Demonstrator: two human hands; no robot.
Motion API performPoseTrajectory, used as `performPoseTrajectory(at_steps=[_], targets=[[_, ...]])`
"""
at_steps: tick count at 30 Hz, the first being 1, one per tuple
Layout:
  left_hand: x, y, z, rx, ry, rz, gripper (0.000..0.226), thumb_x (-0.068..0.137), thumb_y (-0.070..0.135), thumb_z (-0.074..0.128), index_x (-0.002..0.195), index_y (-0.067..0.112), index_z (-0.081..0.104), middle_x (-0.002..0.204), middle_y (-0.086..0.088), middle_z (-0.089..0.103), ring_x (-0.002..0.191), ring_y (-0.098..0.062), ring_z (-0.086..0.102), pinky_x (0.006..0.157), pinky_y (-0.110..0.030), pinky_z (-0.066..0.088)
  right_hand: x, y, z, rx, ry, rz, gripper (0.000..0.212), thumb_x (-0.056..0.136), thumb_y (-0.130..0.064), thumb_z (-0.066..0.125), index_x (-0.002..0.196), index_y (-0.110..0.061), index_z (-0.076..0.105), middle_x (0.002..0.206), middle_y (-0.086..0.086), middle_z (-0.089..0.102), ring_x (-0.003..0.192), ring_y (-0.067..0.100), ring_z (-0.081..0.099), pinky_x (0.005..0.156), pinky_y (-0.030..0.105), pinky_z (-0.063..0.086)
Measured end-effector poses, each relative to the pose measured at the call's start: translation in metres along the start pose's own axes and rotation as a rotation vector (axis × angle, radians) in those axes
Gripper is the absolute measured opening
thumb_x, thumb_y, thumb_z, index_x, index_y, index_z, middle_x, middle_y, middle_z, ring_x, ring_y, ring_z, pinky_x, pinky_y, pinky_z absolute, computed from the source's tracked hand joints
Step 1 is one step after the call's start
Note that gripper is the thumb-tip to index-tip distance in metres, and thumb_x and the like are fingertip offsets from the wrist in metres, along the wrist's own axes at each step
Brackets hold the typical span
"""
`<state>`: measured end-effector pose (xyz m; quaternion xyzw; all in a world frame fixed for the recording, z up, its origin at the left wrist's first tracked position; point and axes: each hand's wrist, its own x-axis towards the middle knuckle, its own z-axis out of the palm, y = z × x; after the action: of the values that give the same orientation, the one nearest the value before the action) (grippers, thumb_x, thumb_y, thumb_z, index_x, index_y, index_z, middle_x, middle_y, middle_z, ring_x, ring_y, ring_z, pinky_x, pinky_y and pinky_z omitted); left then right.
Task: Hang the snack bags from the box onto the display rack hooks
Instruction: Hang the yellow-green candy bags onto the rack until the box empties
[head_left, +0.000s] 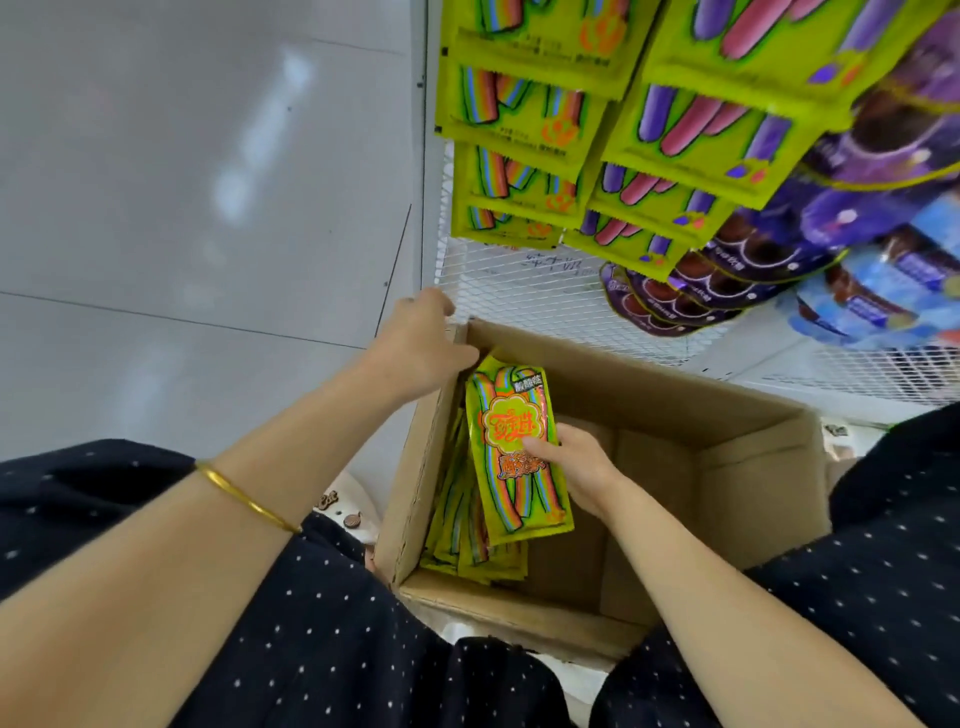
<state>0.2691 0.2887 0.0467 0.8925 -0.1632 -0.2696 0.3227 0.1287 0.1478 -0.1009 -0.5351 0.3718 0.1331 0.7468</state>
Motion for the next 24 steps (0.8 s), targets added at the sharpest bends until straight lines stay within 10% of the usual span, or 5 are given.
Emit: performPoseTrajectory(at_steps=[6, 10, 17, 24], targets=[[-0.019, 0.023, 0.014, -0.349, 0.032, 0.024, 0.025, 0.080, 0.014, 0.072, 0.103, 0.011, 0.062, 0.097, -0.004, 0.068, 0.084, -0.019, 0.061, 0.069, -0.027, 0.047, -0.068, -0.074, -0.009, -0.084, -0.088, -0.221, 0.019, 0.086, -0.006, 0.061, 0.105, -0.003, 0.063, 0.103, 0.013, 0.070, 0.089, 0.023, 0.068, 0.083, 0.034, 0.056], [-0.047, 0.053, -0.005, -0.412, 0.086, 0.176, 0.012, 0.080, 0.010, 0.072, 0.088, 0.017, 0.066, 0.074, 0.006, 0.066, 0.065, -0.007, 0.061, 0.054, -0.012, 0.046, -0.116, -0.124, 0.005, -0.259, 0.109, -0.694, 0.030, 0.084, -0.007, 0.065, 0.103, -0.025, 0.050, 0.107, -0.005, 0.062, 0.096, 0.010, 0.062, 0.083, 0.021, 0.051], [-0.096, 0.120, -0.085, -0.385, 0.071, 0.411, 0.049, 0.057, 0.038, 0.080, 0.097, 0.014, 0.067, 0.097, -0.018, 0.071, 0.086, -0.028, 0.068, 0.077, -0.047, 0.055, -0.200, -0.214, 0.044, -0.585, 0.296, -1.303, 0.035, 0.077, -0.008, 0.064, 0.081, -0.036, 0.043, 0.079, -0.018, 0.045, 0.073, -0.002, 0.045, 0.068, 0.013, 0.037], [-0.129, 0.222, -0.214, -0.524, 0.436, 0.755, 0.013, 0.091, 0.030, 0.054, 0.101, 0.024, 0.058, 0.105, 0.005, 0.064, 0.101, -0.010, 0.061, 0.086, -0.032, 0.053, -0.292, -0.327, 0.064, -0.538, 0.347, -1.624, 0.042, 0.086, 0.002, 0.056, 0.110, -0.032, 0.056, 0.108, -0.022, 0.056, 0.096, -0.013, 0.049, 0.084, 0.003, 0.033]])
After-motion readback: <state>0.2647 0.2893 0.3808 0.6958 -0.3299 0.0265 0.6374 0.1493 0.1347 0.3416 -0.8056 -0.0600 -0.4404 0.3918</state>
